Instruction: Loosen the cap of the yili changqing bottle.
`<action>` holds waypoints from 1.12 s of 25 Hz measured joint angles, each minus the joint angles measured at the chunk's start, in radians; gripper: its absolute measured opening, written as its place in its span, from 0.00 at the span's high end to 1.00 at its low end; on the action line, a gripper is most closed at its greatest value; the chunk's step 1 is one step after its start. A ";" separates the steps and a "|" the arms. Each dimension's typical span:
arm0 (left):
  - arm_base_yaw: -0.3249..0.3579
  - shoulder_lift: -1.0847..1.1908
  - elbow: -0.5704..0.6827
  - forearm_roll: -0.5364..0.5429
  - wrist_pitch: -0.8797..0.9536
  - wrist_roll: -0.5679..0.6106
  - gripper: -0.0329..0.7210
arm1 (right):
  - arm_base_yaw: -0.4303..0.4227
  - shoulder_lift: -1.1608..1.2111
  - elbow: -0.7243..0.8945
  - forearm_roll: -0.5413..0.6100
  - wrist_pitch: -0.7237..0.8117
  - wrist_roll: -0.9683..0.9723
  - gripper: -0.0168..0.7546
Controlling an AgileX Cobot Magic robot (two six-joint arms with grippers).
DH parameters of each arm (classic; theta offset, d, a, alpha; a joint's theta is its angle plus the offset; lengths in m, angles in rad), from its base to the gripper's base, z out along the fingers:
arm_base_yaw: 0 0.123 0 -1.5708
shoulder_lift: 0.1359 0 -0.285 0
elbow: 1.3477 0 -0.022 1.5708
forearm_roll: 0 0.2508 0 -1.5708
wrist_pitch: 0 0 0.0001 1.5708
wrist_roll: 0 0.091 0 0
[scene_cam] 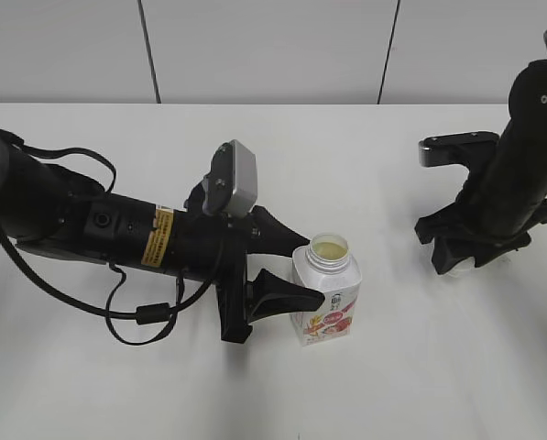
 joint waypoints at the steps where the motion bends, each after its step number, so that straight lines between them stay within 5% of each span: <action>1: 0.000 0.000 0.000 0.000 0.000 0.000 0.37 | 0.000 0.006 0.000 0.000 -0.010 0.001 0.47; 11: 0.000 0.000 0.000 0.000 0.000 0.000 0.37 | 0.000 0.008 0.000 0.005 -0.055 0.001 0.47; 17: 0.000 0.000 0.000 0.000 0.000 0.000 0.37 | 0.000 0.008 0.000 0.005 -0.054 0.001 0.21; 22: 0.000 0.000 0.000 0.000 0.000 0.000 0.37 | 0.000 0.008 0.000 0.005 -0.051 0.000 0.20; 28: 0.001 0.000 0.000 0.020 0.017 0.000 0.16 | 0.000 0.008 -0.003 0.005 -0.033 0.000 0.20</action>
